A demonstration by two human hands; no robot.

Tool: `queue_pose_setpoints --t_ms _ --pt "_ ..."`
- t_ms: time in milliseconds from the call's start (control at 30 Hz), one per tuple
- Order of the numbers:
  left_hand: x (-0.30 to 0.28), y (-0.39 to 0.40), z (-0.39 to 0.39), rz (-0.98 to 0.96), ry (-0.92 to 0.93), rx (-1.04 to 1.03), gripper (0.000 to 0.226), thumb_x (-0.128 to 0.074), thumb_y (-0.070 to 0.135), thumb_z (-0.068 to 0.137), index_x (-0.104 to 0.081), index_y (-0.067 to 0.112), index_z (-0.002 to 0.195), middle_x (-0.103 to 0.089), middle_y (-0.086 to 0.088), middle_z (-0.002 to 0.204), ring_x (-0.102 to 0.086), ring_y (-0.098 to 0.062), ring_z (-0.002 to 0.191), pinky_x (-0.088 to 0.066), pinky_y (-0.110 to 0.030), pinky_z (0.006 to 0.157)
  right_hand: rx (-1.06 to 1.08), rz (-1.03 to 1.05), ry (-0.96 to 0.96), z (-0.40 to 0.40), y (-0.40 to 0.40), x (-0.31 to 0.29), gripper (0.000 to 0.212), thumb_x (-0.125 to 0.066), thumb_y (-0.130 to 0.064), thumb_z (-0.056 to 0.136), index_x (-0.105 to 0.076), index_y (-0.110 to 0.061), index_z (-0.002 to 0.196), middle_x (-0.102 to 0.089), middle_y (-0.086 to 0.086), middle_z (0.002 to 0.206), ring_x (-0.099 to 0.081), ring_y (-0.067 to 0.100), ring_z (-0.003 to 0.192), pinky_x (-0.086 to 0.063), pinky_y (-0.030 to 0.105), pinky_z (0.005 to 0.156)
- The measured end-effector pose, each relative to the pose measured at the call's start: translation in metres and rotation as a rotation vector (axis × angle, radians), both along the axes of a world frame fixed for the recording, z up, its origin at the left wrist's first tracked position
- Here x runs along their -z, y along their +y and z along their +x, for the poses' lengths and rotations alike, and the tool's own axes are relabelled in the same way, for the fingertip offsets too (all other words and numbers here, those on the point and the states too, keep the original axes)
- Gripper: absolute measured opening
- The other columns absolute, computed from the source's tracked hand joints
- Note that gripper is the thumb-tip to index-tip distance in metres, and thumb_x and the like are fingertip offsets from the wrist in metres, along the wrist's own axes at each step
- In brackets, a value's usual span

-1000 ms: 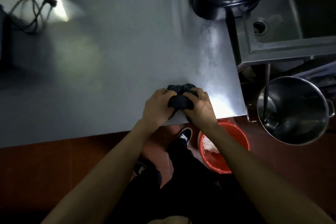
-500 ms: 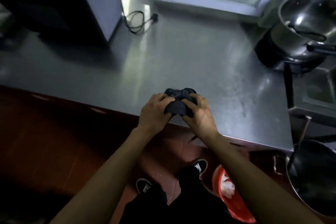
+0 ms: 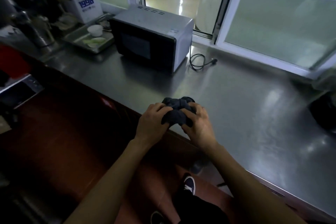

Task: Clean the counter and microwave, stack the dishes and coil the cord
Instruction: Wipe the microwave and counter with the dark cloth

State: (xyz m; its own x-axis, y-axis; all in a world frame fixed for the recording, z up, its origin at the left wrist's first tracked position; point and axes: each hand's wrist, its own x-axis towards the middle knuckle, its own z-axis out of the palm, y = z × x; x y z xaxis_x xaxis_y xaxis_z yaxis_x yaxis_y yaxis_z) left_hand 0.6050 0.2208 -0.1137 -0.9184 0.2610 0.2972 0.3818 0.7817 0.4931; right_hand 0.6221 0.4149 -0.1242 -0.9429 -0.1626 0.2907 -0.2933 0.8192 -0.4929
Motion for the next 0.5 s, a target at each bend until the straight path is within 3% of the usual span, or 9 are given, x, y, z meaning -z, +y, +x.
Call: queue_pose_setpoints --t_ms 200,500 --pt "0.005 -0.038 -0.035 -0.004 -0.008 -0.066 0.045 -0.075 0.023 0.081 -0.062 0.022 0.124 -0.058 0.003 0.121 -0.053 -0.020 0.109 -0.057 -0.043 0.077 -0.079 -0.011 0.011 -0.047 -0.036 0.001 0.043 -0.076 -0.016 0.080 -0.067 -0.021 0.121 -0.050 0.011 0.134 -0.046 0.032 0.118 -0.048 0.042 0.094" --pt "-0.002 -0.070 -0.145 -0.044 -0.014 -0.075 0.045 -0.075 0.021 0.079 -0.063 0.020 0.123 -0.059 0.001 0.121 -0.053 -0.021 0.110 -0.055 -0.039 0.080 -0.099 -0.101 0.079 -0.159 -0.068 0.004 0.038 -0.075 -0.013 0.080 -0.068 -0.017 0.117 -0.052 0.010 0.129 -0.047 0.030 0.108 -0.043 0.033 0.091"
